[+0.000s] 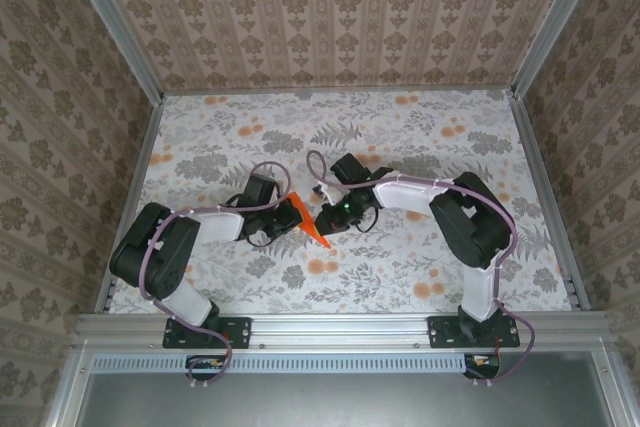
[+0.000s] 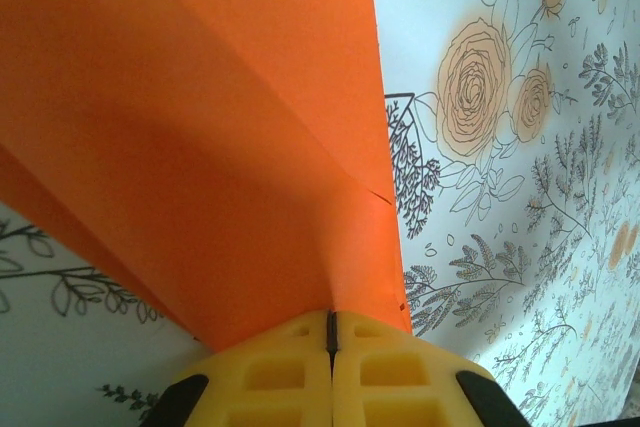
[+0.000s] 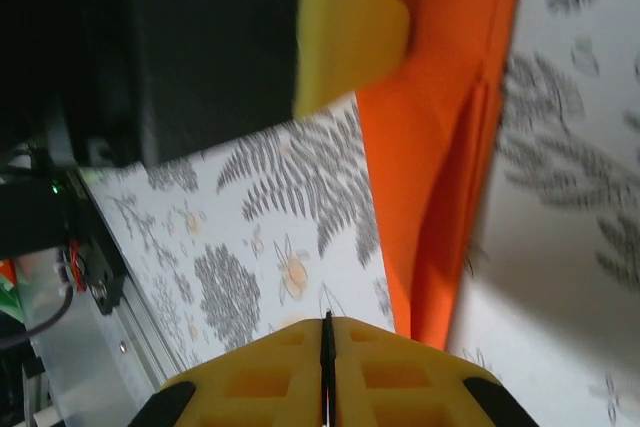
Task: Fold a paper plane with a square sheet of paper (pick it up from the middle)
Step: Fold the wing for the fifth time at the center of the table.
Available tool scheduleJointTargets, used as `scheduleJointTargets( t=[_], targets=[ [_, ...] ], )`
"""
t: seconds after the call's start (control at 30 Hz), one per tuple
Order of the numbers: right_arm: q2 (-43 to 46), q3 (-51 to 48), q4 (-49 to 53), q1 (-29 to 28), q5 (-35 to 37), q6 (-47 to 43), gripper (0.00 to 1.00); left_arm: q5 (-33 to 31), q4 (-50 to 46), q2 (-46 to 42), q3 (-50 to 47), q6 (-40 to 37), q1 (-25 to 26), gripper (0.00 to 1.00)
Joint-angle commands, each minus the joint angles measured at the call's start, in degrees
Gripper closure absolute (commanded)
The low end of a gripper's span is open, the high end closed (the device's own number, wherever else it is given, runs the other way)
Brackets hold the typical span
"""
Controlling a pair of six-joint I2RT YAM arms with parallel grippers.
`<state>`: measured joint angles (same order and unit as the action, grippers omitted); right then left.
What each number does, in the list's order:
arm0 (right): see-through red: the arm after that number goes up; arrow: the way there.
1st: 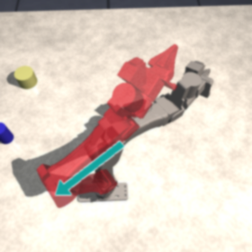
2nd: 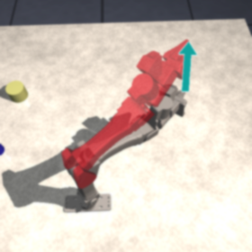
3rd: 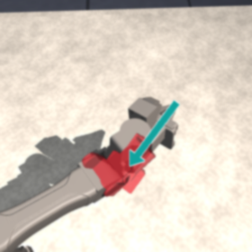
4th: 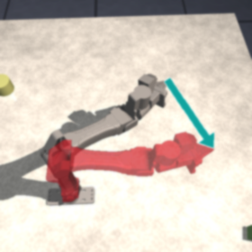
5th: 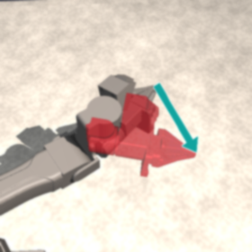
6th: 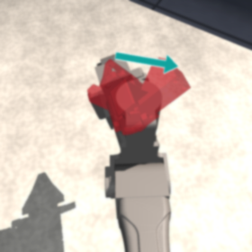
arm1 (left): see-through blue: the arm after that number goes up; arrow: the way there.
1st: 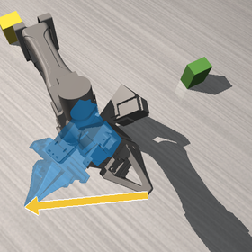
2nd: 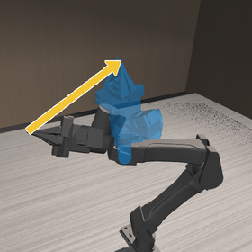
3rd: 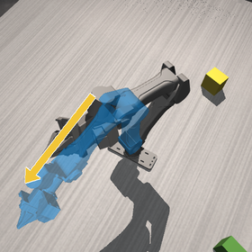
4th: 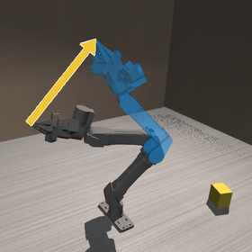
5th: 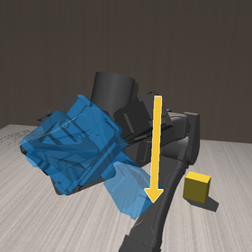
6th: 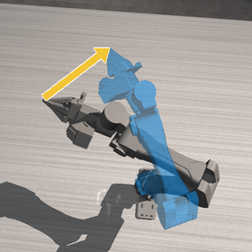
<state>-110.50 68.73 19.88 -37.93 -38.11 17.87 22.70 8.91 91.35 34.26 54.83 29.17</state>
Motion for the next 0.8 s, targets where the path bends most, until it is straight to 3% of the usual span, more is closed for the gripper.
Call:
scheduleJointTargets(
  t=[0.0, 0.43, 0.77],
  targets=[
    [-3.34, 2.43, -0.69, -0.39, 0.44, 1.76, 0.89, -2.53, -5.0, 1.24, 0.27, -1.07, -0.6, 0.94],
    [-7.25, 2.99, 3.6, -0.28, 6.34, 1.02, 0.92, 1.76, 0.64, -3.5, 0.31, -4.53, 0.6, 0.9],
    [-7.96, 2.86, 4.63, -0.25, 7.83, 1.68, 0.94, 2.77, 4.04, -1.95, -1.13, -5.25, 3.56, 0.97]
  ],
)
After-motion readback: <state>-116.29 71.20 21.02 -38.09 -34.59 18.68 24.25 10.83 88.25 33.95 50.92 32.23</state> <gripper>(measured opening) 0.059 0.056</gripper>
